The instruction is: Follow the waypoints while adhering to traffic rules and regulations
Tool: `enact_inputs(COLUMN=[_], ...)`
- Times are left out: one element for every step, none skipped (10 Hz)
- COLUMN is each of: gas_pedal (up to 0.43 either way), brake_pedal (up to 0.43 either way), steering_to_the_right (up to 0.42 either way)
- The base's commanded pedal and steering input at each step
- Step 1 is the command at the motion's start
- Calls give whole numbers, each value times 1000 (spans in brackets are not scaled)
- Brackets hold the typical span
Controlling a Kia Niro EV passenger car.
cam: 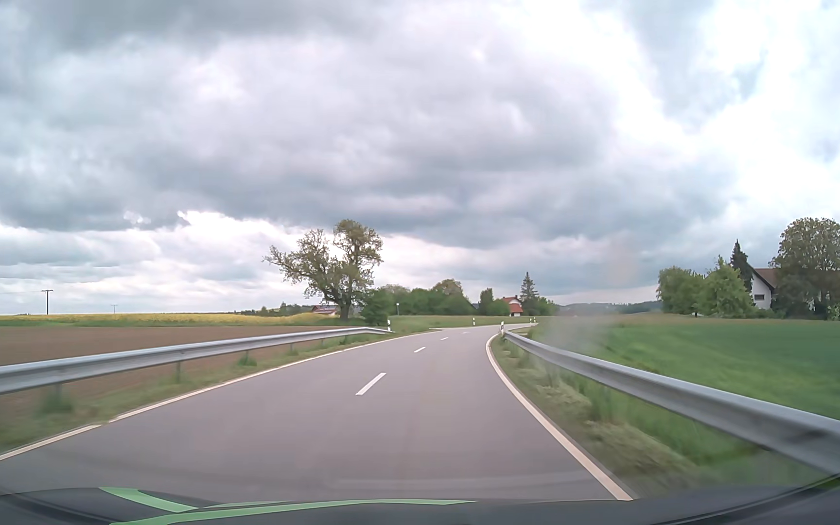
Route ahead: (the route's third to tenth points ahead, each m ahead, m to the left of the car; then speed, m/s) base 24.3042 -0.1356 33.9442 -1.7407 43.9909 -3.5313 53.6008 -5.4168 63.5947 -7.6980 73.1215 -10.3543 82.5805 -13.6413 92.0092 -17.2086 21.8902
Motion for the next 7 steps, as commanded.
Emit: enact_inputs(gas_pedal=[378, 378, 378, 378, 378, 378, 378], brake_pedal=[0, 0, 0, 0, 0, 0, 0], steering_to_the_right=[27, 28, 28, 28, 28, 29, 29])
